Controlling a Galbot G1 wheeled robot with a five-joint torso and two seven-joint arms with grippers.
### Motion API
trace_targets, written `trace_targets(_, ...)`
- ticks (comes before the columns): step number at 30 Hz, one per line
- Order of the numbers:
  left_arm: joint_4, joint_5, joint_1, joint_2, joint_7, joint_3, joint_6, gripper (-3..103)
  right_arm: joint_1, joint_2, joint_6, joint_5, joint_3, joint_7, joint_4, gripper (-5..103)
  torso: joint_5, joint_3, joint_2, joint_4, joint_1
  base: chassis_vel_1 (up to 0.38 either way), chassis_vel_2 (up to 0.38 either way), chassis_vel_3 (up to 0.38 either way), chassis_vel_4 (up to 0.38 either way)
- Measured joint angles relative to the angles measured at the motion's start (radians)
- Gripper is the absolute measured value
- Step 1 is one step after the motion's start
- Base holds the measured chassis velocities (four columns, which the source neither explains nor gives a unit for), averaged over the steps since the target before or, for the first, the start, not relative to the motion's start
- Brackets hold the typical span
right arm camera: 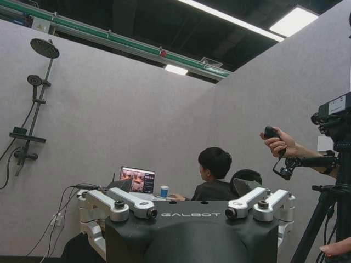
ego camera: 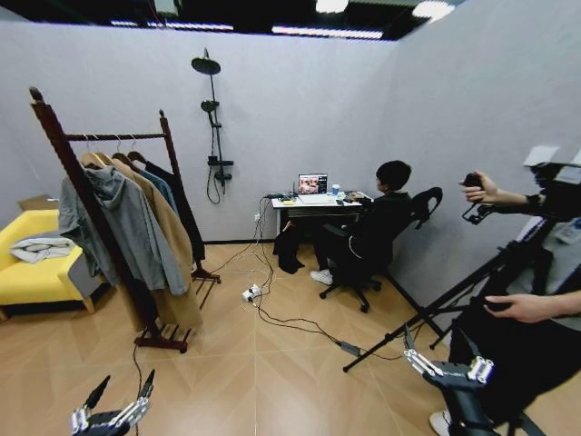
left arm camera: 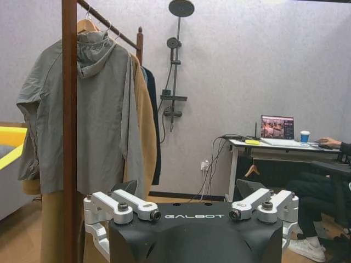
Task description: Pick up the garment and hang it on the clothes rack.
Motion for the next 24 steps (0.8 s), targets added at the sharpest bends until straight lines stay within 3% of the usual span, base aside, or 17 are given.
trace_targets(11, 0.000, 0.000, 0.000, 0.000, 0.000, 0.000, 0.000, 100, 0.000, 0.000, 0.000, 0.000, 0.000, 0.000, 0.000, 100, 0.0001, 0.000, 0.000, 0.0000, -0.001, 0.011, -0.059, -0.011, 0.048)
trace_targets(24, 0.000, 0.000, 0.000, 0.000, 0.000, 0.000, 0.000, 100, -0.001, 0.000, 0.000, 0.000, 0.000, 0.000, 0.000, 100, 0.0003, -0.001, 0.001, -0.0001, -0.002, 0.072, -0.210, -0.053, 0.201)
